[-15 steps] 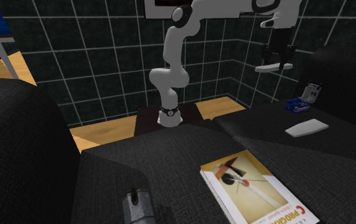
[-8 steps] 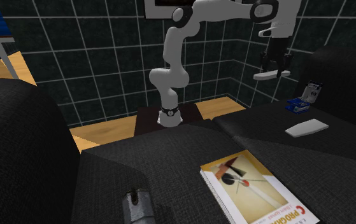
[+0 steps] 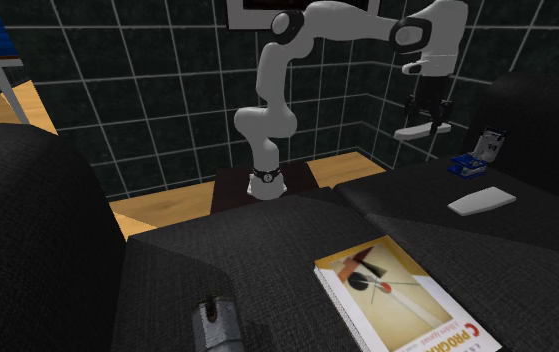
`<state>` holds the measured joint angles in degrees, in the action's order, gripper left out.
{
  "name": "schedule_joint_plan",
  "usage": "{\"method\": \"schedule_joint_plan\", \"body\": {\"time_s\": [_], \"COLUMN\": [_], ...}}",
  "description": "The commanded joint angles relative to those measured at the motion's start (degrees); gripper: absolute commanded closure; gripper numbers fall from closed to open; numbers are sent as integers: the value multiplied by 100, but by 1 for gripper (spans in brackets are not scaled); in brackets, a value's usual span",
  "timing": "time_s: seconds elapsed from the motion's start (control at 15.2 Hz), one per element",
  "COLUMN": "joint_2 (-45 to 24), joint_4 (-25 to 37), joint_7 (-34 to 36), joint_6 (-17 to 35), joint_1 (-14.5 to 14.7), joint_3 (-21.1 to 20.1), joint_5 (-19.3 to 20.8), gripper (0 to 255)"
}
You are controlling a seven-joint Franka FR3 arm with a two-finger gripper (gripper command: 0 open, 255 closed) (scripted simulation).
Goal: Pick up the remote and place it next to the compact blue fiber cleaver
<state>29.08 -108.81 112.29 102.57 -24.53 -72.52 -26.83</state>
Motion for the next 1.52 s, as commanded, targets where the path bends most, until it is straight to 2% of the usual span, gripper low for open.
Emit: {"method": "schedule_joint_plan", "body": {"time_s": [0.0, 0.59, 1.19, 1.45], "joint_2": [19, 46, 25, 24], "joint_4": [-140, -705, -1169, -1195], "joint_7": [-16, -96, -170, -176], "joint_6": [145, 784, 1428, 1469], "joint_1": [2, -86, -344, -368], "joint_3": [-57, -403, -926, -965], "joint_5": [-40, -204, -377, -390], "gripper": [255, 255, 255, 255]}}
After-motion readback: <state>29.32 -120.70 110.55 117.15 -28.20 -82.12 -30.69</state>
